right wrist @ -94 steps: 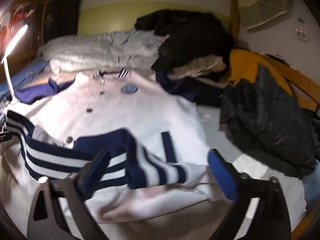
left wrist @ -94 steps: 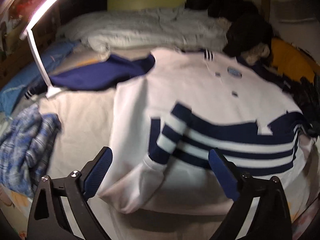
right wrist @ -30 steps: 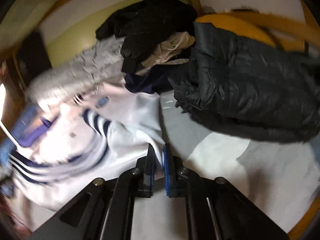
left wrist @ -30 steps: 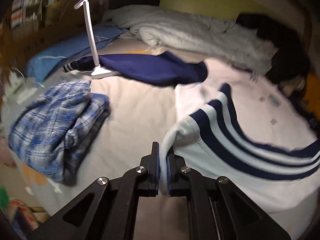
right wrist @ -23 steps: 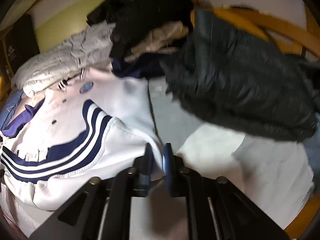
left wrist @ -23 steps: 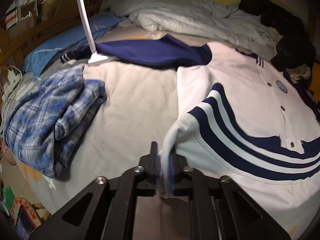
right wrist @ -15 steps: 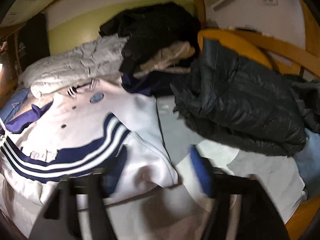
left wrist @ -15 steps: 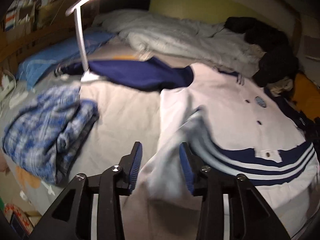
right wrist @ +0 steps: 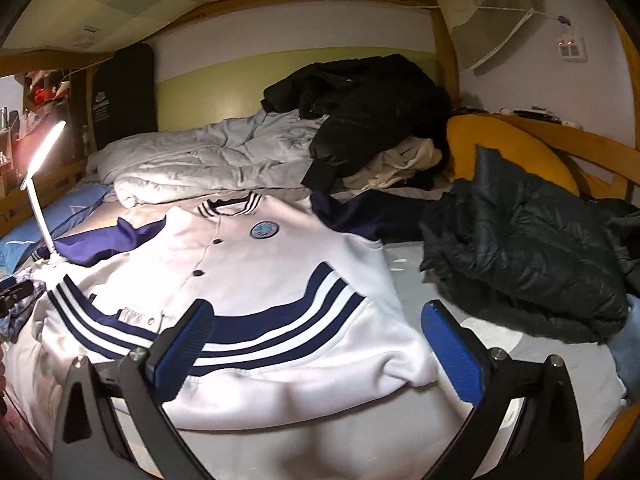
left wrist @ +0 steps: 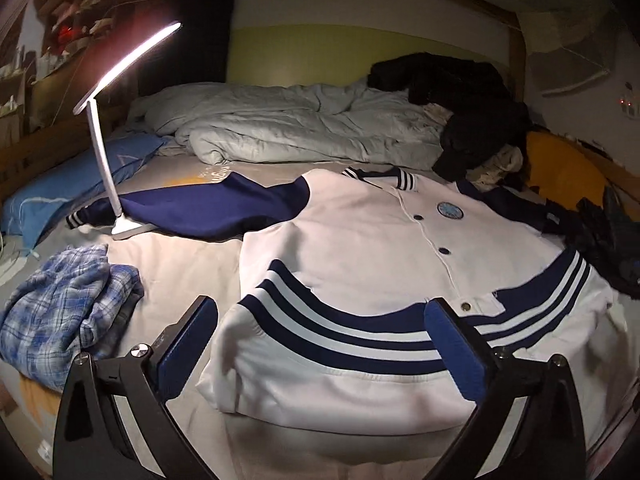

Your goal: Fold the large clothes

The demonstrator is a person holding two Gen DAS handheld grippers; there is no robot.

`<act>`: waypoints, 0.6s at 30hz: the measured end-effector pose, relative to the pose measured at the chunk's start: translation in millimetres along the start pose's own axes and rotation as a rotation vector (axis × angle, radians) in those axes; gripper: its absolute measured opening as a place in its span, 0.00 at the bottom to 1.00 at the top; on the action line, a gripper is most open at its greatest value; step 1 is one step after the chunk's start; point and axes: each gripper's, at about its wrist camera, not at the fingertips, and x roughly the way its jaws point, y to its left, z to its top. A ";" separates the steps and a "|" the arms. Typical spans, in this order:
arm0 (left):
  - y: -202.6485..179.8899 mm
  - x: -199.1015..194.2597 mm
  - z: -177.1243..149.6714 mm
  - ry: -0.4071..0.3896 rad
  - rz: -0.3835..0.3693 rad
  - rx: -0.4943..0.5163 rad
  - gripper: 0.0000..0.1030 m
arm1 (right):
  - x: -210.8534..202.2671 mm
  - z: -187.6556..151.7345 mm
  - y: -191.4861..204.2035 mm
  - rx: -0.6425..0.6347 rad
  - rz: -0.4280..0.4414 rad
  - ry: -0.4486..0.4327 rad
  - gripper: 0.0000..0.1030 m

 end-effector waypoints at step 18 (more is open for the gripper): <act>-32.4 6.3 -16.8 0.032 0.018 0.126 1.00 | 12.5 -9.9 11.6 -0.040 -0.025 0.079 1.00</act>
